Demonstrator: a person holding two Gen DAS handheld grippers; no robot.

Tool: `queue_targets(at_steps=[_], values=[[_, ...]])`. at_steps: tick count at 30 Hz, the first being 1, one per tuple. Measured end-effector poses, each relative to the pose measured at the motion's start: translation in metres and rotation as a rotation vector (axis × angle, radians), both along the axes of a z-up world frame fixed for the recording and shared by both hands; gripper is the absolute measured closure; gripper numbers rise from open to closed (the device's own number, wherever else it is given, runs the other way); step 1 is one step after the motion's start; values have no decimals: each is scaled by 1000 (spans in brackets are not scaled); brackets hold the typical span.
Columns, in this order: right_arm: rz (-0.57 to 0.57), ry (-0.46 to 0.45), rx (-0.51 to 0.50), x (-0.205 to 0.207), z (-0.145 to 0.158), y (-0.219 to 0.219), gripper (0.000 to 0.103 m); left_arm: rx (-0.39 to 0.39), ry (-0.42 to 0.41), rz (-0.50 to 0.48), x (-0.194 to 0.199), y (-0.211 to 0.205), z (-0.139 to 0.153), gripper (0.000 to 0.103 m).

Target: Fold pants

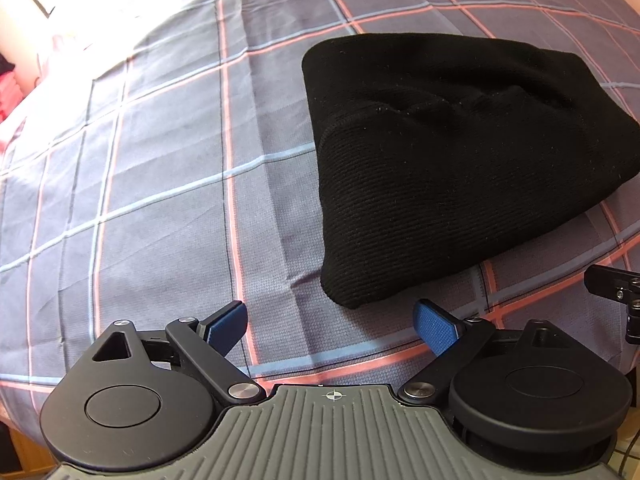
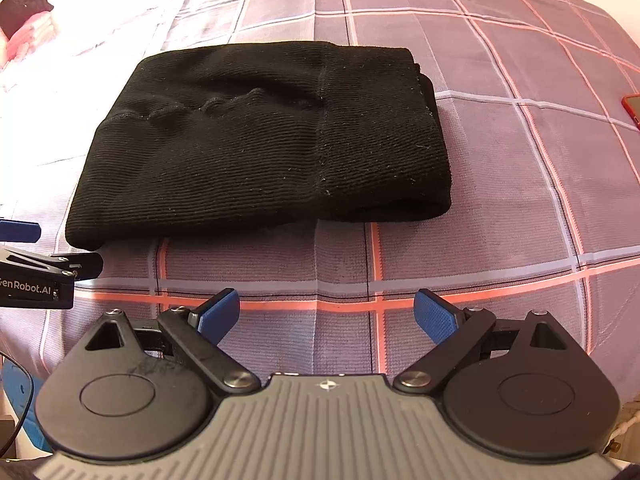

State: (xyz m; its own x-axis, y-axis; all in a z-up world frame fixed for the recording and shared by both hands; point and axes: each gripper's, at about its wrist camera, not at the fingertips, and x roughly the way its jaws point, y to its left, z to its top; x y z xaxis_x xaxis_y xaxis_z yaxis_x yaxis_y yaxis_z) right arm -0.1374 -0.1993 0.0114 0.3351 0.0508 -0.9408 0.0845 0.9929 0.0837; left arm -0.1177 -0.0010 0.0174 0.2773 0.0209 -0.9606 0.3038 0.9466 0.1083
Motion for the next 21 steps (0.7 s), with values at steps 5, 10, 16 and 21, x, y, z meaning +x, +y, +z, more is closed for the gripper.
queue_targets(at_steps=[5,10,16,21], values=[[1,4,4,1,-1,1,8,4,7,3,1,0,-4,0],[-1,6,8,2,-3,-1,8,8,6,1,3,-1,-6,0],[2,9,11,3,-3,-3,8,9,4,-17,3,-4,-6,0],[13,15,15,4,-5,0,8,-3,21,-11,4,-3,-8,0]])
